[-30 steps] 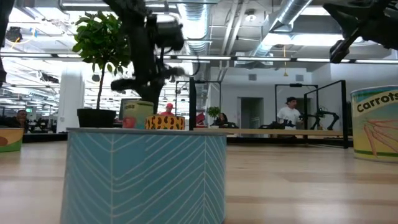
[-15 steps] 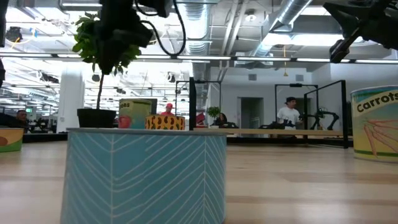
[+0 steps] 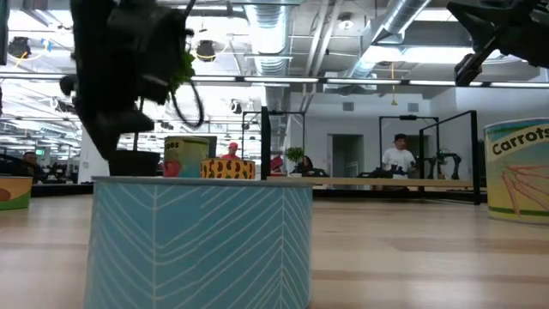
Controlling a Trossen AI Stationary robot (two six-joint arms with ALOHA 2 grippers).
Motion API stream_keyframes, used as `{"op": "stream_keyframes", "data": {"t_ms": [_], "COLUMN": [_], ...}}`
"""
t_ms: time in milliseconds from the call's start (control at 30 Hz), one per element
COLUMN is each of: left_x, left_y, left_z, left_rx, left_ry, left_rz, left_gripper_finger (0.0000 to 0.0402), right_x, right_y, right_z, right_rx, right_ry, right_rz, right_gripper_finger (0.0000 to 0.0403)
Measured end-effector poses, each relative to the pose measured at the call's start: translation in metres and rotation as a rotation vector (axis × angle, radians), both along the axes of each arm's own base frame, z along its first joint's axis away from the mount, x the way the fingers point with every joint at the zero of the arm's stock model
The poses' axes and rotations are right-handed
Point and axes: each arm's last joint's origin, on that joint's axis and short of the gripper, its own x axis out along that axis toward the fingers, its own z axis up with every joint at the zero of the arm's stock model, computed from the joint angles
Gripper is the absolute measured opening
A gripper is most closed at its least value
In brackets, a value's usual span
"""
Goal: Pick and place cans onto a shelf
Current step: Put the canned tomatoes on the shelf
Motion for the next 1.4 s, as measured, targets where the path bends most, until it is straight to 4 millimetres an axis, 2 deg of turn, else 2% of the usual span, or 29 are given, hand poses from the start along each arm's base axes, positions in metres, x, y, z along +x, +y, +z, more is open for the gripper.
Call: {"op": "stream_keyframes", "data": {"t_ms": [167, 333, 633, 867, 967, 1100, 1233, 1400], "left_x": [-0.01, -0.01, 0.029, 0.063, 0.073, 0.073, 0.066, 0.073], "left_y": [0.006, 0.008, 0.003, -0.006, -0.009, -0.012, -0.009, 0.004], "left_z": [-0.018, -0.033, -0.032, -0.013, 0.001, 0.014, 0.013, 0.009], "left_rx": [0.151, 0.217, 0.306, 0.303, 0.278, 0.206, 0.113, 0.144], "left_ry": [-0.007, -0.03, -0.211, -0.416, -0.454, -0.358, -0.307, -0.315], "left_rz": [-0.068, -0.204, -0.471, -0.666, -0.673, -0.643, -0.58, -0.52], "left_gripper_finger": [0.0, 0.0, 0.0, 0.0, 0.0, 0.0, 0.0, 0.0], "right_x": [0.0, 0.0, 0.0, 0.0, 0.0, 0.0, 0.0, 0.0], "right_y": [0.0, 0.0, 0.0, 0.0, 0.0, 0.0, 0.0, 0.0], "right_z": [0.0, -0.001, -0.001, -0.001, -0.001, -0.001, -0.001, -0.001], "right_rx": [0.002, 0.002, 0.003, 0.003, 0.016, 0.025, 0.023, 0.019], "right_ry": [0.001, 0.006, 0.01, 0.01, 0.01, 0.01, 0.01, 0.01], "right_rz": [-0.002, -0.002, -0.002, -0.002, 0.007, 0.017, 0.02, 0.02], "right_gripper_finger": [0.0033, 0.0033, 0.0033, 0.0033, 0.0033, 0.0033, 0.0033, 0.0033]}}
